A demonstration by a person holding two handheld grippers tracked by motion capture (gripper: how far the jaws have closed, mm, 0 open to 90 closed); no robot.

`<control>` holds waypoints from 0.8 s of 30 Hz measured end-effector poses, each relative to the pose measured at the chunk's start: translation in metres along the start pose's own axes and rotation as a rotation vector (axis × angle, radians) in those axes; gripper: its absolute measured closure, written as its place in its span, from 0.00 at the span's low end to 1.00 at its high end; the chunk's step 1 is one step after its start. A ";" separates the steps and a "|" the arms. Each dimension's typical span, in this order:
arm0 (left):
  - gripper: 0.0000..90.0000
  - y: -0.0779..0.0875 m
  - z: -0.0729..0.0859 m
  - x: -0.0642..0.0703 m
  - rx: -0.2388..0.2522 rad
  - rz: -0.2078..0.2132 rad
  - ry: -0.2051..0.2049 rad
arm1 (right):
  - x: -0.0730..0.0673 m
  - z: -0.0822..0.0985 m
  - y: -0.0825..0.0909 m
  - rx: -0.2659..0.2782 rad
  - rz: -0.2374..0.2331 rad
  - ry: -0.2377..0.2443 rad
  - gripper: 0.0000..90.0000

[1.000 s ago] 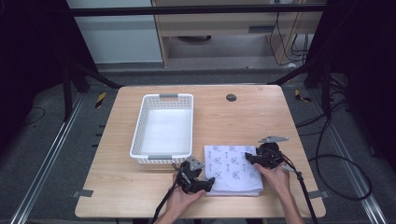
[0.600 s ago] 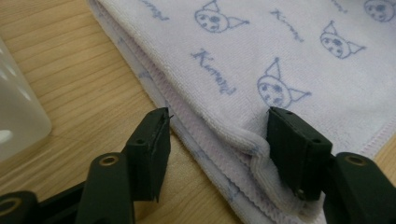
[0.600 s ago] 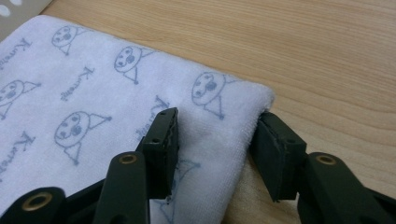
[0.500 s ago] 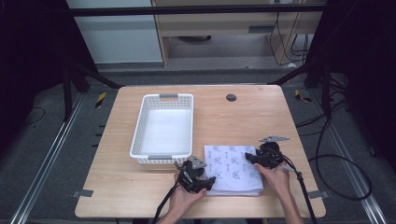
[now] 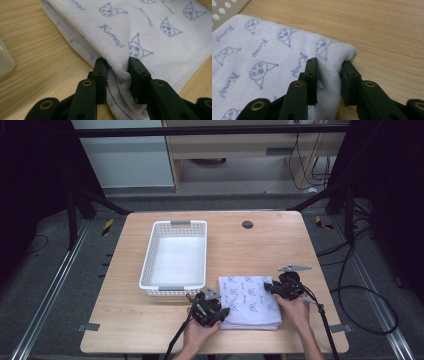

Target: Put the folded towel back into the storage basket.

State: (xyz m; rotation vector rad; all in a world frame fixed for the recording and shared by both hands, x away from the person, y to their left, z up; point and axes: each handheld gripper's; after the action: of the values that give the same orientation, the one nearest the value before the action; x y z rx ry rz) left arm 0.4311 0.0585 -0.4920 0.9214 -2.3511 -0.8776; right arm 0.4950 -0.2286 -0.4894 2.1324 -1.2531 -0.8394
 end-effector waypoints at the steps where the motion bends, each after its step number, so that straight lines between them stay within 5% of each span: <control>1: 0.78 0.000 0.000 0.000 0.000 0.000 0.000 | 0.000 0.000 0.000 0.000 0.000 0.000 0.79; 11: 0.82 0.005 0.000 0.001 0.028 0.005 -0.003 | -0.006 -0.004 0.007 0.000 0.025 0.026 0.84; 24: 0.83 0.021 -0.009 0.008 0.068 0.017 -0.043 | -0.010 -0.008 0.032 0.056 -0.006 0.031 0.85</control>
State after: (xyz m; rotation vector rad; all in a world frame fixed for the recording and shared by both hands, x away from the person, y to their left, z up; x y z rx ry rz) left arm 0.4220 0.0608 -0.4699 0.9160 -2.4351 -0.8235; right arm 0.4787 -0.2328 -0.4592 2.1859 -1.2688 -0.7788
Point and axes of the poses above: each handheld gripper's, and its own axes: y roughly backward along the jaws, z roughly out of its underside, x roughly to its right, and after that the axes turned 3 degrees about -y, right-handed
